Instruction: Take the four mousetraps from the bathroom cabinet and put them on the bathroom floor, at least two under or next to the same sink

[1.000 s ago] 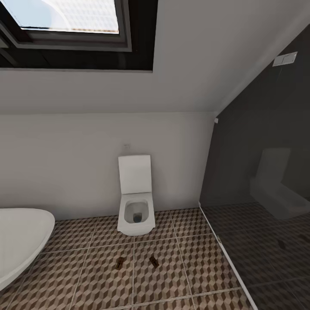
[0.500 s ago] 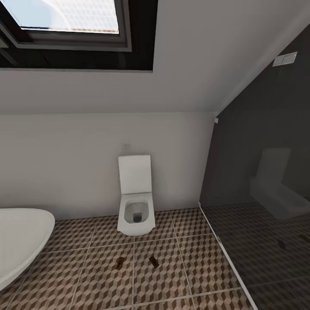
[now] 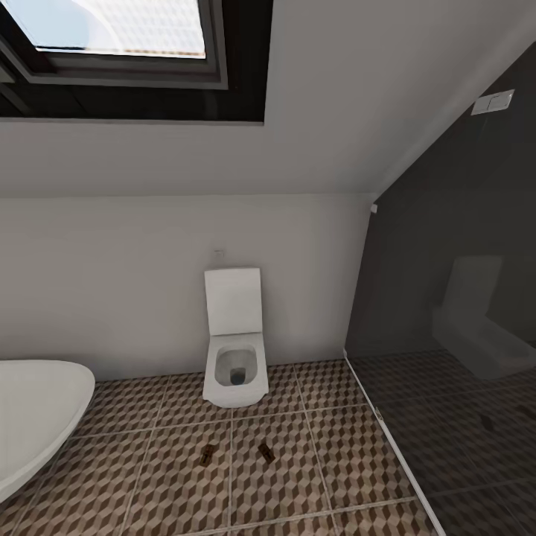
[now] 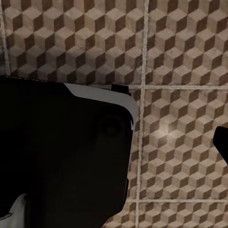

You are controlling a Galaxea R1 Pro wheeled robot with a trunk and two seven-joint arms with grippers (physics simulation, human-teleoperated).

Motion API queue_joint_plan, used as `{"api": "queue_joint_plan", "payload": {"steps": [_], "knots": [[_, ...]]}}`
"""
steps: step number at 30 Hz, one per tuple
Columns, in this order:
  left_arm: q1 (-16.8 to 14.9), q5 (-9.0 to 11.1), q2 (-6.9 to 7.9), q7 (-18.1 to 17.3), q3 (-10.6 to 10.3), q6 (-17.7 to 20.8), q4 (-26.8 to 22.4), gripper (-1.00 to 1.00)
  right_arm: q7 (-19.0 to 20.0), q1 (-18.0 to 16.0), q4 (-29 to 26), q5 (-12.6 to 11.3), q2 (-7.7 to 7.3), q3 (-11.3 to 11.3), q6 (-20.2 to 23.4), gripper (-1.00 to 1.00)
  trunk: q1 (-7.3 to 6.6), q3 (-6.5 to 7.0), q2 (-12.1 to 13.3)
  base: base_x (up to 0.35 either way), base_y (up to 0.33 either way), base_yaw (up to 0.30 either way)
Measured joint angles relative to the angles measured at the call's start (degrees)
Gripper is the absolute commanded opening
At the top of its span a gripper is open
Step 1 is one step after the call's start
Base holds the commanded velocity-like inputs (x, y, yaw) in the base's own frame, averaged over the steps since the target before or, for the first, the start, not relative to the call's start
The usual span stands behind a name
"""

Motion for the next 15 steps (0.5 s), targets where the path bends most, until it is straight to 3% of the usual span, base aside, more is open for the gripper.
{"api": "queue_joint_plan", "payload": {"steps": [10, 15], "knots": [[0.4, 0.1, -0.1, 0.0, 0.0, 0.6, 0.1, 1.0, 0.0, 0.0, -0.1, -0.1, 0.02, -0.1, -0.1, 1.0, 0.0, 0.0, 0.0, 0.0, 0.0, 0.0], [1.9, 0.0, -0.43, -0.1, 0.1, 3.5, 0.1, 1.0, 0.1, 0.0, -0.3, -0.2, 0.04, -0.2, -0.1, 1.0, 0.0, 0.0, 0.0, 0.0, 0.0, 0.0]]}}
